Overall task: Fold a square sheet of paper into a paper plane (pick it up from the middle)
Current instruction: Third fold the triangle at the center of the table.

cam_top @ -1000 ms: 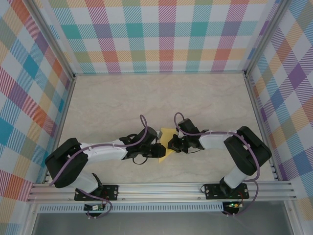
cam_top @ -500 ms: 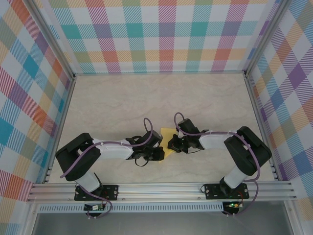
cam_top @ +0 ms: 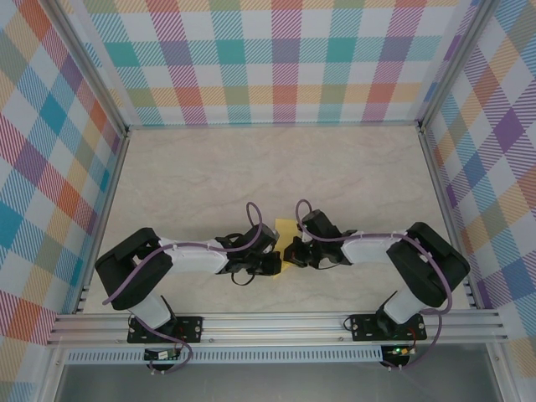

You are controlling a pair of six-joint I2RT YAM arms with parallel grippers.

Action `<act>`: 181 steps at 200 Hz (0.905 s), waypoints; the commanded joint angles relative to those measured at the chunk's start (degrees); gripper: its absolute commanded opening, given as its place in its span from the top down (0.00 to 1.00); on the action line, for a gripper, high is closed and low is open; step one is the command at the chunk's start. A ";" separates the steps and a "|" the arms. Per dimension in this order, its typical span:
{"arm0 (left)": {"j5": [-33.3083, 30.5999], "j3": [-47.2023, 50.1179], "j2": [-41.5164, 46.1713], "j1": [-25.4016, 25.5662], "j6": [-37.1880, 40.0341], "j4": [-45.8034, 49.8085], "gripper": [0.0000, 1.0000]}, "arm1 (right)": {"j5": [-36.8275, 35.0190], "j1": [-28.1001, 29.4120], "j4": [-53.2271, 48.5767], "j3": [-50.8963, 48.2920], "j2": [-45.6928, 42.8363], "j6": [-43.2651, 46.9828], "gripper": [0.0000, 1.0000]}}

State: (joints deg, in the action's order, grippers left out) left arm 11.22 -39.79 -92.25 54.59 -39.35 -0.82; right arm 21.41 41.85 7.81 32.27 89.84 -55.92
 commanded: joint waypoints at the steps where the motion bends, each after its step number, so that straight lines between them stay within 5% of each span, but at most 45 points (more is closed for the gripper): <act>1: -2.48 1.39 -1.96 1.05 0.77 4.36 0.96 | -1.28 -0.01 3.83 -2.24 2.27 -1.28 0.98; 51: -4.76 2.04 -1.17 1.13 0.97 5.93 0.99 | -2.38 -0.19 5.24 -3.31 3.28 -1.12 0.98; 115: -6.62 -1.00 8.36 1.13 -0.86 8.65 0.89 | -2.78 -0.19 0.67 -2.60 0.95 -0.94 0.98; 181: 1.83 -0.60 5.73 1.18 -7.63 -1.25 0.90 | -2.50 -0.18 -0.43 -1.26 1.16 -1.32 0.98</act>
State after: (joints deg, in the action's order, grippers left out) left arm 9.30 -39.88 -83.66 55.16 -43.72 1.91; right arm 20.99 41.74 11.92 30.59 90.52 -56.60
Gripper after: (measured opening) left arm 0.106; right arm 0.045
